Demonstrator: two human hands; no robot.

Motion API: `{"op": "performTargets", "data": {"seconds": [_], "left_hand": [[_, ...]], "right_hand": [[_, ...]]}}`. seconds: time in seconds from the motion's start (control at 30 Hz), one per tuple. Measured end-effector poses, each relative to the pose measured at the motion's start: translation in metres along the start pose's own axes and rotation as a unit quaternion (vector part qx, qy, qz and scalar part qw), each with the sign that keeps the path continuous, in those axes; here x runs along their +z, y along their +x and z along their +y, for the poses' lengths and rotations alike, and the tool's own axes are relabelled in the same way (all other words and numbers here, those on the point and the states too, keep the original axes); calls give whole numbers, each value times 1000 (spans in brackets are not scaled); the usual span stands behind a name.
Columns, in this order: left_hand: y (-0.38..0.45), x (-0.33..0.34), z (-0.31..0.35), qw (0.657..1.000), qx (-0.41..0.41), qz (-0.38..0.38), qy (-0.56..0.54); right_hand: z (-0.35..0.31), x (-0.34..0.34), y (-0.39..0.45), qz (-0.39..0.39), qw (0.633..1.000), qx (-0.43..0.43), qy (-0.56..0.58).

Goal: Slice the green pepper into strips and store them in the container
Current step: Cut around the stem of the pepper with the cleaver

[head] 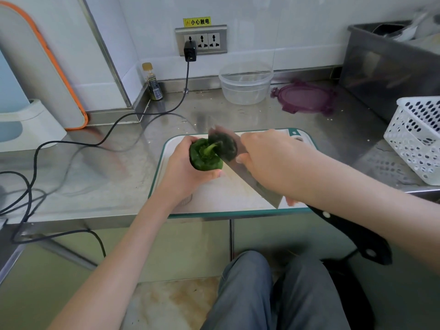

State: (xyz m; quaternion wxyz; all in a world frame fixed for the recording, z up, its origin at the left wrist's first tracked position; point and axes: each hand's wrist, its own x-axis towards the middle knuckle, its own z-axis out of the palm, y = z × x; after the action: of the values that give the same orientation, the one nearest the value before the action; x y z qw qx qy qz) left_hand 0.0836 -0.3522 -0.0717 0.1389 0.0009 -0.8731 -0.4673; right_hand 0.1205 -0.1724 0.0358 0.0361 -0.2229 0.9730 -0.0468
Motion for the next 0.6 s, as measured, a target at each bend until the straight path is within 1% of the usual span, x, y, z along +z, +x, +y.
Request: {"op": "performTargets", "data": {"seconds": [0.1,0.27,0.37,0.5,0.6], "left_hand": [[-2,0,-1,1000,6,1,-3],[-5,1,-1,999,0,16,-41],[-6,1,-3,999,0,13,-50],[-7,1,-2,998,1,11,-62],[-9,0,-2,999,20,9,-43]], "right_hand": [[3,1,0,-9,1000,9,-9],[0,-2,0,-22,999,4,30],[4,2,-3,-29,998,25,50],[0,-4,6,-44,998,18,43],[7,-9,3,-65,997,11,32]]}}
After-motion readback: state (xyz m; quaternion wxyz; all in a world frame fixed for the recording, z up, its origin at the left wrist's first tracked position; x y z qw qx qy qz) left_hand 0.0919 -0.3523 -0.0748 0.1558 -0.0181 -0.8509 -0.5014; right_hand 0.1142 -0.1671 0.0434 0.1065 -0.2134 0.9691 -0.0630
